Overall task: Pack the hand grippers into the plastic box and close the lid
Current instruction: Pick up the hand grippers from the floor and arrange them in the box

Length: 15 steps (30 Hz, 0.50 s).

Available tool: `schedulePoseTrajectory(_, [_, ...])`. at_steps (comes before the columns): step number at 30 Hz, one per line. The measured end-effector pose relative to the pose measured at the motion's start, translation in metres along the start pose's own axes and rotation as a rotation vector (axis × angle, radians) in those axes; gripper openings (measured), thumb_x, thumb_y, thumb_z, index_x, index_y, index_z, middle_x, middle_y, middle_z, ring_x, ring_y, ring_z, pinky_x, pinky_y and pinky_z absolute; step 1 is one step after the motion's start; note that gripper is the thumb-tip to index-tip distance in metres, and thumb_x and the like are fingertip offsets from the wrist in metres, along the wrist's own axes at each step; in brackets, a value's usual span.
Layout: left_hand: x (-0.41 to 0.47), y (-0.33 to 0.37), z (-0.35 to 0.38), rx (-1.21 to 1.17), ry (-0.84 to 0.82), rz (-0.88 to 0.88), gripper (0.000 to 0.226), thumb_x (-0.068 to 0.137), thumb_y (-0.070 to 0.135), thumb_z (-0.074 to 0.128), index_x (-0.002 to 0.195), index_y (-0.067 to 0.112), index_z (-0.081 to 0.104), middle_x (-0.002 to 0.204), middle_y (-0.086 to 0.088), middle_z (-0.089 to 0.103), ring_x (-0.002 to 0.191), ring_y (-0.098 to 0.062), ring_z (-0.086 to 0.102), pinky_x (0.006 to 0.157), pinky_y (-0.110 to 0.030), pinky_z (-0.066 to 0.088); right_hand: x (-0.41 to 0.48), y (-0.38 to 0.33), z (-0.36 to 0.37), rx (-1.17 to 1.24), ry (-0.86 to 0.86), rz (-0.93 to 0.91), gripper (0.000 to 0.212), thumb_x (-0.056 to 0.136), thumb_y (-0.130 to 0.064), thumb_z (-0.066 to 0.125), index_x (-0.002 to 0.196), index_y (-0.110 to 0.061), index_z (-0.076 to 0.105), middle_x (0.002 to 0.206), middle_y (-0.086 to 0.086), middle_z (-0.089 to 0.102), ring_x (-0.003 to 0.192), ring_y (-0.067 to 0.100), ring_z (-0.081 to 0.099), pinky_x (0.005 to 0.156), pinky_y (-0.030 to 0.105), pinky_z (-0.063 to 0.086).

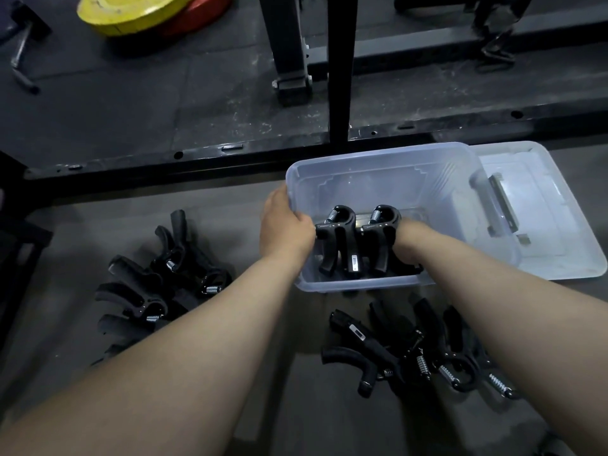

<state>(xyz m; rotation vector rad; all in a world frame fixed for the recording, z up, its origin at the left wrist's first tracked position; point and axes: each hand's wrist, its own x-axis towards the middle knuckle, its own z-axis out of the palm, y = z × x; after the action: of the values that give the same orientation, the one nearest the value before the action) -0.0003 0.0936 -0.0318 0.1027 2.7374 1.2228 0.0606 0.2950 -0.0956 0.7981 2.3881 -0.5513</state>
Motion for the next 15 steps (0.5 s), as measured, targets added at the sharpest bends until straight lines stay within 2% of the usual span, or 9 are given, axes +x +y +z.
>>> schedulePoseTrajectory(1, [0.000,0.000,0.000,-0.007,-0.001,-0.004,0.050,0.081,0.012,0.046,0.128,0.026,0.054,0.120,0.005,0.053,0.109,-0.020,0.057,0.095,-0.041,0.050,-0.002,-0.001,-0.002,0.016,0.013,-0.006,0.009,0.088,-0.014,0.056,0.079,-0.014,0.057,0.089,0.008,0.057,0.092,0.021,0.053,0.090,0.030,0.044])
schedulePoseTrajectory(2, [0.001,-0.001,0.001,-0.017,-0.002,-0.007,0.050,0.081,0.012,0.046,0.128,0.027,0.054,0.120,0.005,0.053,0.109,-0.020,0.057,0.094,-0.042,0.051,-0.005,-0.001,-0.003,0.041,0.016,-0.017,0.006,0.091,-0.013,0.054,0.088,-0.015,0.060,0.092,0.010,0.058,0.095,0.023,0.055,0.089,0.030,0.044])
schedulePoseTrajectory(4, [0.001,-0.002,0.001,-0.026,-0.007,-0.012,0.051,0.080,0.014,0.046,0.129,0.028,0.053,0.121,0.005,0.052,0.108,-0.020,0.058,0.093,-0.043,0.052,-0.003,0.000,-0.003,0.012,0.018,0.003,0.026,0.090,-0.014,0.056,0.114,-0.009,0.064,0.113,0.013,0.063,0.109,0.028,0.059,0.094,0.031,0.044])
schedulePoseTrajectory(5, [0.001,-0.002,0.001,-0.024,-0.011,-0.014,0.051,0.080,0.015,0.046,0.129,0.029,0.052,0.122,0.006,0.052,0.107,-0.020,0.058,0.092,-0.043,0.052,-0.005,-0.001,-0.004,-0.002,0.019,0.008,0.032,0.089,-0.015,0.057,0.119,-0.007,0.063,0.120,0.014,0.063,0.112,0.030,0.059,0.095,0.031,0.044])
schedulePoseTrajectory(9, [0.002,-0.004,0.002,-0.038,-0.012,-0.023,0.051,0.080,0.016,0.045,0.128,0.030,0.052,0.121,0.007,0.052,0.107,-0.020,0.058,0.091,-0.044,0.053,-0.006,-0.002,-0.004,0.026,-0.001,0.036,0.034,0.089,-0.014,0.055,0.121,-0.005,0.061,0.122,0.016,0.062,0.113,0.033,0.059,0.094,0.033,0.044])
schedulePoseTrajectory(12, [0.003,-0.005,0.002,-0.037,-0.020,-0.023,0.050,0.080,0.014,0.044,0.127,0.028,0.052,0.120,0.008,0.052,0.109,-0.019,0.056,0.093,-0.040,0.051,-0.007,-0.008,-0.003,0.134,0.068,0.152,0.056,0.086,-0.017,0.059,0.136,0.004,0.045,0.131,0.021,0.054,0.119,0.035,0.055,0.099,0.037,0.046])
schedulePoseTrajectory(14, [0.002,-0.005,0.000,-0.059,-0.034,-0.023,0.047,0.081,0.011,0.043,0.124,0.027,0.053,0.117,0.009,0.051,0.110,-0.017,0.054,0.093,-0.035,0.047,-0.007,-0.019,-0.005,0.226,0.146,0.207,0.070,0.089,-0.027,0.057,0.145,0.004,0.028,0.144,0.025,0.039,0.132,0.038,0.043,0.109,0.044,0.037])
schedulePoseTrajectory(15, [0.003,-0.004,0.000,-0.069,-0.039,-0.012,0.045,0.082,0.010,0.043,0.123,0.026,0.054,0.117,0.008,0.052,0.111,-0.018,0.054,0.094,-0.033,0.045,-0.010,-0.028,-0.009,0.238,0.179,0.197,0.070,0.091,-0.034,0.054,0.146,0.001,0.026,0.147,0.026,0.035,0.135,0.040,0.038,0.111,0.044,0.034])
